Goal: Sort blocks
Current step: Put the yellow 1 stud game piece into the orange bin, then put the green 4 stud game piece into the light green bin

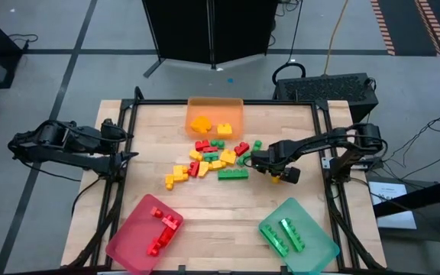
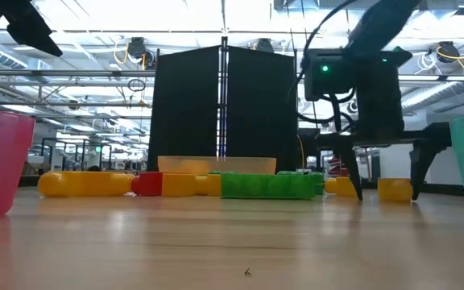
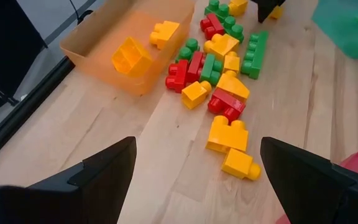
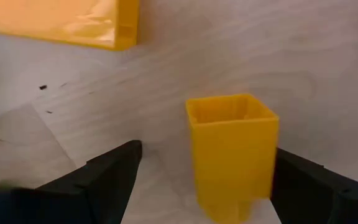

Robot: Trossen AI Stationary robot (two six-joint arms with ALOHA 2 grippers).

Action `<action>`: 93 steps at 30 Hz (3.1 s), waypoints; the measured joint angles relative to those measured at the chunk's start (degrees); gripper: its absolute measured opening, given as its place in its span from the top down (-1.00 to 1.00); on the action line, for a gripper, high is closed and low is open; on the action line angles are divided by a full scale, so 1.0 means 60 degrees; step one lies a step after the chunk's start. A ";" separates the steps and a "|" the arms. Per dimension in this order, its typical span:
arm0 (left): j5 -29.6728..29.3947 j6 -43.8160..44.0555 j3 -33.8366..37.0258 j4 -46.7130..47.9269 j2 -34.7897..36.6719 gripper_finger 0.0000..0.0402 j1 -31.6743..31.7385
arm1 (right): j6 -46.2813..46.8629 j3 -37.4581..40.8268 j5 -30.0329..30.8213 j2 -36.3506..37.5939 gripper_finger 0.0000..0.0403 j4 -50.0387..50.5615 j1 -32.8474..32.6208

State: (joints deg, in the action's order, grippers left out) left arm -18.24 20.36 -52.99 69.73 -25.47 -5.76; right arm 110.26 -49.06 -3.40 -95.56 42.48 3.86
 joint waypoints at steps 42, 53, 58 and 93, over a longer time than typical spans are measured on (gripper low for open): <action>-0.0084 0.0295 0.0004 -0.0046 0.0006 -0.72 -0.0001 | -0.7180 -0.7307 0.2133 -0.2341 0.43 -0.0831 0.3398; -0.0302 0.0291 0.0004 -0.0028 0.0004 -0.72 -0.0001 | -0.9681 -1.1879 0.0839 -0.5957 0.41 0.1318 0.4232; -0.0302 0.0284 0.0004 -0.0028 0.0004 -0.72 0.0002 | -1.0298 -1.3310 0.0755 -0.6734 -0.19 0.2818 0.4233; 0.0060 0.0206 0.0004 0.0045 0.0011 -0.72 0.0000 | -1.7930 -1.2380 0.0639 -0.6053 -0.29 0.5671 -0.0002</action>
State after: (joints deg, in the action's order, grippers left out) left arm -17.88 21.60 -52.97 70.00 -25.41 -5.76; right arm 2.68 -123.34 0.43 -131.88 76.50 3.85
